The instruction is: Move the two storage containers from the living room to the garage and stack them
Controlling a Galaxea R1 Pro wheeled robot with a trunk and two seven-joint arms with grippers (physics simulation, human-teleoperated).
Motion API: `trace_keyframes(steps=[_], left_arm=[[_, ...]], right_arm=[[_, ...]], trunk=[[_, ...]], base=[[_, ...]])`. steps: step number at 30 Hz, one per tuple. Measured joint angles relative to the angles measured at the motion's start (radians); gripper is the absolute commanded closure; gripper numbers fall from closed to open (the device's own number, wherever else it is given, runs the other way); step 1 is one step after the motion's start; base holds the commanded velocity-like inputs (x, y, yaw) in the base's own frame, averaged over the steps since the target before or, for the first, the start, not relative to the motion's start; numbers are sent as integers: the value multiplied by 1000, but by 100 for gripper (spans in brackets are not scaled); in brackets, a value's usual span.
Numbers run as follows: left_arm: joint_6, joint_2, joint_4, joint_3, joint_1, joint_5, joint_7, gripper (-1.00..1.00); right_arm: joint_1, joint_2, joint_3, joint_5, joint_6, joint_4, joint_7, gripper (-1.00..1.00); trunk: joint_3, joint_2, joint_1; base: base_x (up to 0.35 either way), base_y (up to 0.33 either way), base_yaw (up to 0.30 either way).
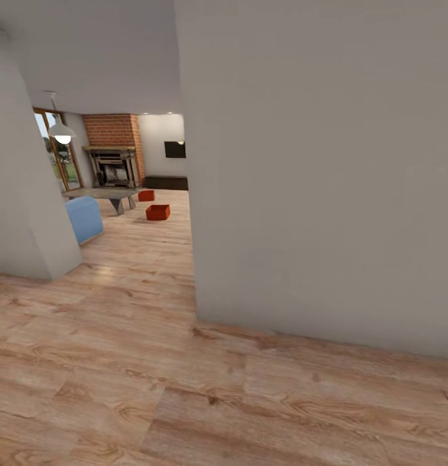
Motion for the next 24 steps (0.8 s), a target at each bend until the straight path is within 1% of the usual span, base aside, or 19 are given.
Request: trace_keyframes(steps=[10, 24], left_arm=[[0, 0, 0, 0, 0, 0, 0, -100], [0, 0, 0, 0, 0, 0, 0, -100]], right_arm=[[0, 0, 0, -1, 0, 0, 0, -100], [0, 0, 0, -1, 0, 0, 0, -100]], trunk=[[-4, 0, 0], [-9, 0, 0]], base=[[337, 98, 277], [258, 224, 279]])
